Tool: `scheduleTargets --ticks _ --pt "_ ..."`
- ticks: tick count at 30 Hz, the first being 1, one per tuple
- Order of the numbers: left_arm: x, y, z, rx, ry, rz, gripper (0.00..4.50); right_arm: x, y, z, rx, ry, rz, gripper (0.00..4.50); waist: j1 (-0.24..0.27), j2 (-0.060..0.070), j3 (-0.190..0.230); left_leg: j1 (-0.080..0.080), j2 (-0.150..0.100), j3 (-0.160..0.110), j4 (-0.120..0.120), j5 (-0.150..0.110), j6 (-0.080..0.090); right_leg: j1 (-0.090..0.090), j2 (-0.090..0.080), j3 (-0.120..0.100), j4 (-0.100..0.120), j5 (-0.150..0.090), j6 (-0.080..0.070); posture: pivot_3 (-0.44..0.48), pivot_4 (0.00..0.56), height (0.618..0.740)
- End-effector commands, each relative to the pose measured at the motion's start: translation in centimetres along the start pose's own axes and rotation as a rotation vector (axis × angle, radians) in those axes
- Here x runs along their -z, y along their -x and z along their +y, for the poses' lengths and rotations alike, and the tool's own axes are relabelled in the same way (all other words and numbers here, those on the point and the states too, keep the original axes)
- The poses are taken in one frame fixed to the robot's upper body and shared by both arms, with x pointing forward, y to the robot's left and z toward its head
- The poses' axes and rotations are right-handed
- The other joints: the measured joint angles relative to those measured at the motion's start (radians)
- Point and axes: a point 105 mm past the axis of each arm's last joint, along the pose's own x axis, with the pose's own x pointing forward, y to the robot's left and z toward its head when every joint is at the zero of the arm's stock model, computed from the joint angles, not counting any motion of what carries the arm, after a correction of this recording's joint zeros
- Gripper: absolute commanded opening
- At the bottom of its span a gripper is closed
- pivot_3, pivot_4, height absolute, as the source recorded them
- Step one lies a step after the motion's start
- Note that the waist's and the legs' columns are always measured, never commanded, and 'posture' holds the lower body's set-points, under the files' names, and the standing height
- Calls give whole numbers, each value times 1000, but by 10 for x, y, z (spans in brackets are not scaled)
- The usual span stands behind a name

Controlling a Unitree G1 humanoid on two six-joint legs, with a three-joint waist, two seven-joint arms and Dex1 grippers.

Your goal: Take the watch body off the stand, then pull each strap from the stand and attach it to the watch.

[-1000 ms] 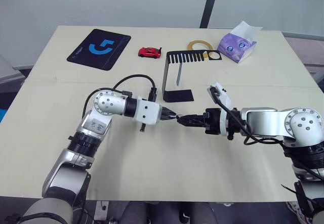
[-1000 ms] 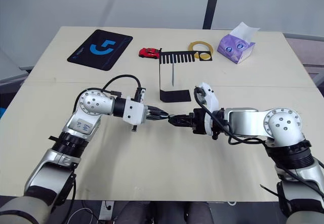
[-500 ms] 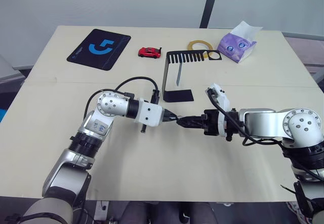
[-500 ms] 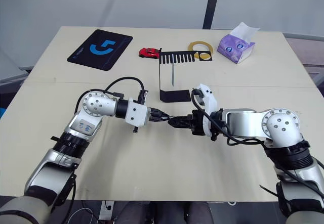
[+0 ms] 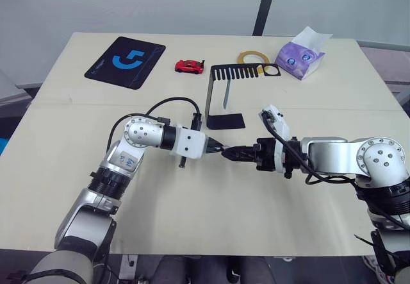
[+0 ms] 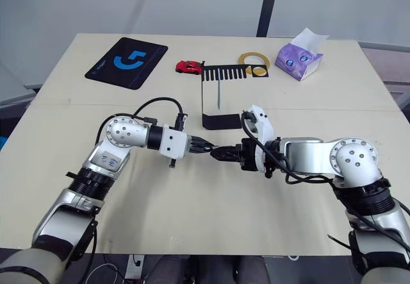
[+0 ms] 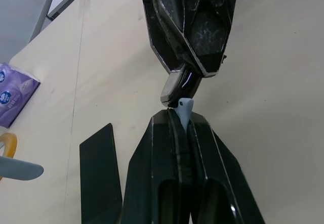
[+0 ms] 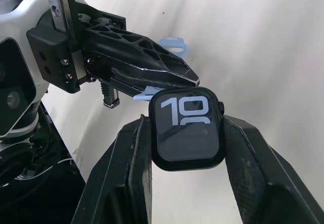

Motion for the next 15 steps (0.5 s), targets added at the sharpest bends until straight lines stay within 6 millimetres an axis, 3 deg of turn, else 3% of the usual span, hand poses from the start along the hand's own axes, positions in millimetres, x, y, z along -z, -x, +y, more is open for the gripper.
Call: scheduleTargets --ticks 1,15 --pt "-10 -3 8 -11 -42 -21 0 -8 1 23 -87 45 -32 2006 0 0 0 0 0 0 0 0 0 0 0 0 0 0 0 0 150 738" --pt "-9 -4 9 -13 -43 -21 0 -9 1 26 -99 46 -43 2006 0 0 0 0 0 0 0 0 0 0 0 0 0 0 0 0 150 738"
